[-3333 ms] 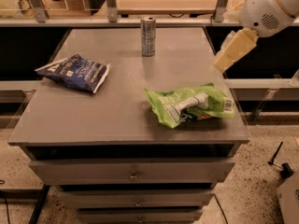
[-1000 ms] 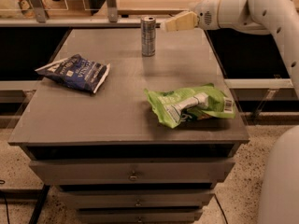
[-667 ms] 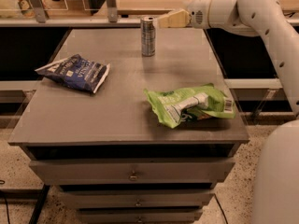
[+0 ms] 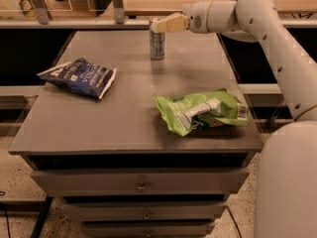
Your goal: Move redbull can near green rice chip bag
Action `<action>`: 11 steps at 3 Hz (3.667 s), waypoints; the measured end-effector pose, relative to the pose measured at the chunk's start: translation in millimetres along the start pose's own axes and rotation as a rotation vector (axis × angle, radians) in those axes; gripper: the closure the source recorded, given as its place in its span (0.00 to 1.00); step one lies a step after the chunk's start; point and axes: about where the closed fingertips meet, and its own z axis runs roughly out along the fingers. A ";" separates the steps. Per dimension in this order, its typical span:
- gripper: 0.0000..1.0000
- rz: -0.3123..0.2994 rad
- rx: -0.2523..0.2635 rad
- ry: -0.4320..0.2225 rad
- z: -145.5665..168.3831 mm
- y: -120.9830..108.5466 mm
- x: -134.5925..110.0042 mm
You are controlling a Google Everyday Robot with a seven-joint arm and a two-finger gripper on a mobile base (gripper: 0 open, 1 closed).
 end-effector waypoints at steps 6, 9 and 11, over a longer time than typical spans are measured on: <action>0.00 -0.094 -0.031 0.073 46.4 18.0 29.7; 0.64 -0.099 -0.045 0.056 58.0 19.8 30.5; 1.00 -0.099 -0.053 0.007 23.6 8.7 13.9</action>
Offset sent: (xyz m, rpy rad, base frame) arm 0.0073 0.0175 -0.0295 -0.0708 0.0074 0.0093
